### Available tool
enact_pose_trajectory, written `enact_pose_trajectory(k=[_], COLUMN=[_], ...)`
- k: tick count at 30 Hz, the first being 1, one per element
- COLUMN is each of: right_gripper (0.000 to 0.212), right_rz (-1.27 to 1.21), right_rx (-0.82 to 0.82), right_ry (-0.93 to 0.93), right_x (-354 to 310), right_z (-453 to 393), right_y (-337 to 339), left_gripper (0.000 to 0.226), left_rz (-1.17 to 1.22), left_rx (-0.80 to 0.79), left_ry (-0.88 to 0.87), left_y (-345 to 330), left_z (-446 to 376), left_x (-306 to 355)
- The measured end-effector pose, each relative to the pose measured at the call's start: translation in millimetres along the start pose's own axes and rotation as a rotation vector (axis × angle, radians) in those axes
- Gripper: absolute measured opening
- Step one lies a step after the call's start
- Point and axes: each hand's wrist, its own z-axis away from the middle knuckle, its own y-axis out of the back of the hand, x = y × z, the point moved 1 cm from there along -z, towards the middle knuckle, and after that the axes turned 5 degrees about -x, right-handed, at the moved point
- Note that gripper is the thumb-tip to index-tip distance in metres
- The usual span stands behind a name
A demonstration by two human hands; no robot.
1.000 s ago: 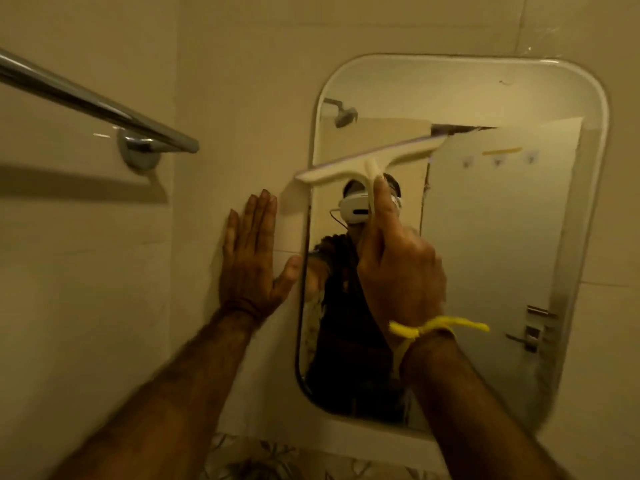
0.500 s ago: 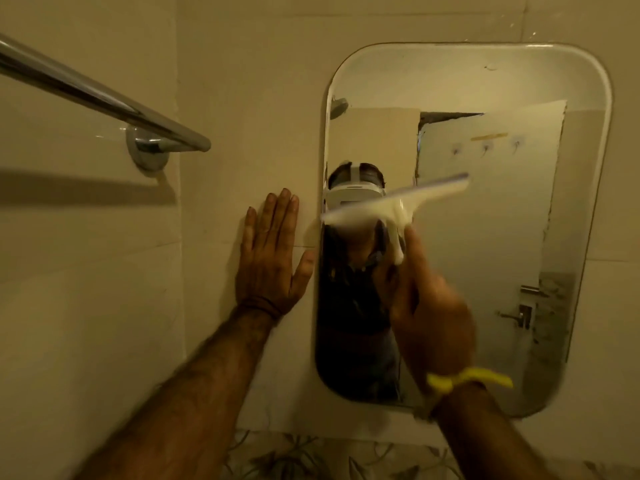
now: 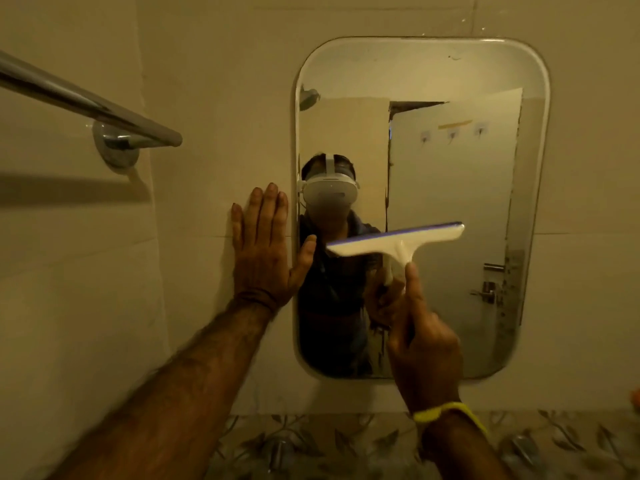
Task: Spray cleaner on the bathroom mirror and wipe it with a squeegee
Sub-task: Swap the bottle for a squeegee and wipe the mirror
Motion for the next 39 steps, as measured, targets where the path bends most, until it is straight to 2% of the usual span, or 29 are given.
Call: enact_pose_trajectory(k=[3, 5, 7, 11, 13, 15, 17, 19, 22, 25, 29, 31, 34, 37, 39], right_gripper=[0.054, 0.057, 0.060, 0.058, 0.059, 0.053, 0.048, 0.046, 0.048, 0.052, 0.042, 0.037, 0.045, 0.055, 0.055], right_rz=[-0.005, -0.055, -0.127, -0.159, -0.200, -0.168, -0.146, -0.130, -0.113, -0.210, -0.239, -0.264, -0.183, -0.279, -0.271], right_rx=[0.099, 0.260, 0.323, 0.263, 0.224, 0.333, 0.488, 0.539, 0.526, 0.414, 0.547, 0.600, 0.505, 0.298, 0.286], right_ry=[0.022, -0.102, -0.204, -0.172, -0.168, -0.203, -0.326, -0.396, -0.386, -0.409, -0.471, -0.444, -0.469, -0.436, -0.378], right_x=[13, 18, 21, 2, 0, 17, 35, 39, 29, 20, 31, 25, 7, -17, -18], right_z=[-35, -85, -105, -25, -14, -52, -100, -112, -51, -5, -86, -107, -59, 8, -4], right_y=[8, 18, 24, -2, -3, 9, 30, 40, 19, 5, 41, 51, 22, -9, -10], left_gripper=[0.082, 0.082, 0.084, 0.085, 0.084, 0.084, 0.084, 0.084, 0.085, 0.084, 0.083, 0.083, 0.082, 0.080, 0.079], left_rz=[-0.007, -0.036, -0.062, -0.059, -0.064, -0.067, -0.059, -0.054, -0.045, -0.014, -0.003, 0.004, 0.013, 0.021, 0.031], left_rx=[0.005, 0.026, 0.020, -0.001, -0.002, 0.005, 0.015, 0.019, 0.038, 0.042, 0.043, 0.052, 0.063, 0.070, 0.064], left_ry=[0.001, -0.024, -0.056, -0.128, -0.153, -0.167, -0.175, -0.183, -0.192, -0.190, -0.189, -0.190, -0.188, -0.179, -0.175], left_y=[-9, -13, -16, -14, -14, -15, -15, -17, -21, -21, -20, -20, -21, -21, -20], left_z=[3, 5, 7, 7, 8, 9, 9, 10, 10, 10, 10, 10, 10, 11, 12], left_x=[5, 3, 0, 0, -1, 0, 1, 1, -3, -3, -2, -3, -3, -4, -5])
